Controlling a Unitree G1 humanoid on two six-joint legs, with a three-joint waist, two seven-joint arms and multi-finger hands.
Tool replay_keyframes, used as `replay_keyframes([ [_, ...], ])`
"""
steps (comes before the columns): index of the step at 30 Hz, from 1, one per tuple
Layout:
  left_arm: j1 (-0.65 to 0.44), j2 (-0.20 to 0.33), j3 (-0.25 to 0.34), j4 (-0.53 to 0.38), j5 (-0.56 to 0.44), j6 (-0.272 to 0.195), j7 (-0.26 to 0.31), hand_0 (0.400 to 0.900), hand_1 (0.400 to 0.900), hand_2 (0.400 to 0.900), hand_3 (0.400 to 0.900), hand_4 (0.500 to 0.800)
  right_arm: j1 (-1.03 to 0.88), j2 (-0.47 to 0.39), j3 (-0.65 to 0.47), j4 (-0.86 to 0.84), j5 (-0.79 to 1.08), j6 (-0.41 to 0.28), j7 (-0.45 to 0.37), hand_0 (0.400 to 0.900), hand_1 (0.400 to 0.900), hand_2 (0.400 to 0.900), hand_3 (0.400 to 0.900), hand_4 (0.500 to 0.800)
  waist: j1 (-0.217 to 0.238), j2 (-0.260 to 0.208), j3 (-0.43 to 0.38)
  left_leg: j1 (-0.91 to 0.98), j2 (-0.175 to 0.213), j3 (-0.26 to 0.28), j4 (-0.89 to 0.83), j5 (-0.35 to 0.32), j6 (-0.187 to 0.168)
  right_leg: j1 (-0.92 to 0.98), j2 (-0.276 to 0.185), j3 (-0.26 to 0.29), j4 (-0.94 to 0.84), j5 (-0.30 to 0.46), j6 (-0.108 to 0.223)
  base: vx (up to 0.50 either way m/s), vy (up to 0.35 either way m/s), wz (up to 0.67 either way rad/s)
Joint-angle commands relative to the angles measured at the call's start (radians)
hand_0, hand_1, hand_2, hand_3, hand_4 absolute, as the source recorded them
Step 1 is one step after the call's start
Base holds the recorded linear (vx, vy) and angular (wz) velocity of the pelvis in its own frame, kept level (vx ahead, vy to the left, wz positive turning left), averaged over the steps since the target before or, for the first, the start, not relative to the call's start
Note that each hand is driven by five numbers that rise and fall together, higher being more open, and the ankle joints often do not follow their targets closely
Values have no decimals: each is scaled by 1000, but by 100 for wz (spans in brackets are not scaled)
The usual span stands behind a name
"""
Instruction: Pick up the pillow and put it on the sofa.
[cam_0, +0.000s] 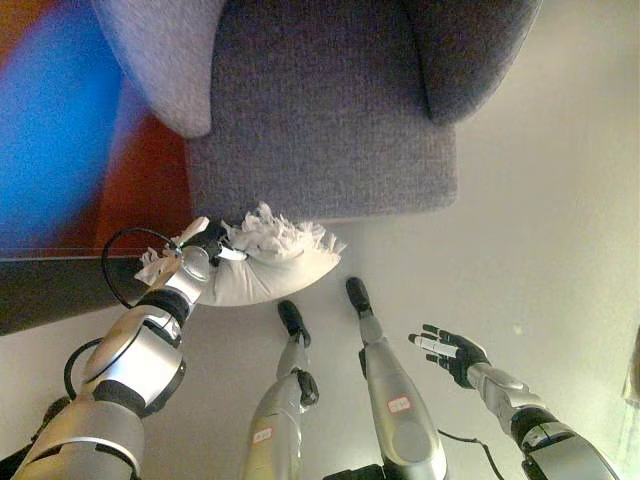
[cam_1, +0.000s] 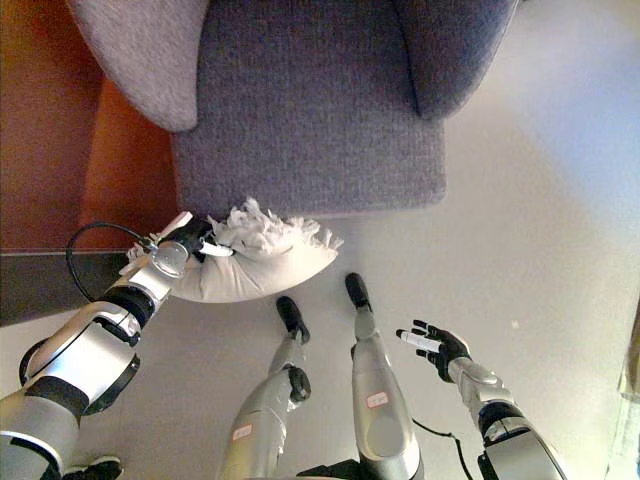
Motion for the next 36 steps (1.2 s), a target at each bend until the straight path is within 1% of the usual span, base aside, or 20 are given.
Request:
replay_keyframes([
  [1,-56,48,48,-34,51,-71,-18,400,400,400,400,500,97,-34,-44,26,-11,10,-13,900,900,900,900,800,17,4,-72,118,-25,12,15,-76,-78,34,8,3,-25,22,37,127,-47,7],
  [3,-17,43,48,-55,75,-88,-34,400,400,400,400,500,113,-27,-54,41,-19,16,-15,900,900,900,900,800,24,14,-114,155,-26,10,10,-86,-76,75,6,-2,-24,5,36,148,-41,6],
  [5,27,39,47,-85,120,-109,-56,400,400,400,400,500,137,-19,-70,56,-31,21,-18,900,900,900,900,800,31,25,-160,199,-29,6,4,-96,-73,125,2,-12,-24,-11,37,186,-38,10],
  [6,51,43,43,-106,146,-128,-61,400,400,400,400,500,151,-16,-82,67,-37,18,-16,900,900,900,900,800,36,33,-186,220,-30,4,2,-102,-71,149,0,-19,-21,-20,36,190,-41,12],
  [9,92,54,39,-164,182,-128,-77,400,400,400,400,500,187,-12,-106,84,-56,24,-21,900,900,900,900,800,42,51,-246,270,-32,-2,0,-116,-65,205,2,-31,-18,-36,31,212,-48,11],
  [11,107,72,39,-201,205,-123,-92,400,400,400,400,500,217,-15,-125,93,-62,25,-20,900,900,900,900,800,45,62,-287,303,-35,-8,0,-127,-61,243,6,-36,-18,-48,26,212,-61,12],
  [12,108,83,41,-219,224,-124,-110,400,400,400,400,500,228,-14,-135,99,-66,26,-24,900,900,900,900,800,46,67,-308,319,-35,-10,0,-132,-59,261,9,-38,-19,-53,24,223,-56,15],
  [15,98,134,33,-264,277,-140,-144,400,400,400,400,500,263,-19,-162,109,-72,37,-35,900,900,900,900,800,46,84,-363,366,-35,-12,0,-147,-56,311,16,-40,-20,-67,19,237,-50,12],
  [16,80,160,28,-283,294,-144,-173,400,400,400,400,500,280,-24,-173,112,-69,41,-38,900,900,900,900,800,44,89,-386,386,-34,-10,0,-154,-55,331,19,-42,-20,-74,17,220,-51,7],
  [17,69,174,28,-299,306,-138,-190,400,400,400,400,500,289,-25,-180,114,-70,41,-40,900,900,900,900,800,42,92,-395,397,-34,-10,0,-158,-54,343,20,-42,-22,-76,16,220,-56,7],
  [18,48,202,19,-328,327,-134,-208,400,400,400,400,500,301,-26,-192,114,-67,43,-44,900,900,900,900,800,40,97,-409,412,-35,-11,0,-164,-53,360,23,-41,-24,-81,15,157,-43,4],
  [22,-35,277,2,-381,337,-108,-279,400,400,400,400,500,338,-23,-231,143,-74,47,-40,900,900,900,900,800,31,102,-444,458,-34,-11,0,-182,-52,410,29,-41,-36,-85,21,155,-75,0],
  [24,-88,313,-13,-389,339,-104,-312,400,400,400,400,500,358,-18,-244,155,-70,46,-42,900,900,900,900,800,24,103,-461,474,-32,-8,0,-188,-51,426,33,-36,-41,-84,25,140,-106,-6],
  [27,-175,347,-44,-388,339,-79,-351,400,400,400,400,500,382,-19,-263,172,-62,43,-45,900,900,900,900,800,12,107,-477,489,-29,0,0,-196,-51,436,39,-30,-43,-83,32,101,-90,-11],
  [32,-281,367,-87,-361,329,-54,-389,400,400,400,400,500,408,-24,-295,201,-29,40,-52,900,900,900,900,800,-8,115,-487,501,-27,10,0,-203,-50,442,45,-15,-48,-77,42,64,-70,-18],
  [36,-330,369,-110,-332,335,-55,-404,400,400,400,400,500,435,-25,-328,217,-9,48,-60,900,900,900,900,800,-34,119,-487,498,-21,22,0,-203,-48,431,53,11,-47,-69,49,33,-67,-21],
])
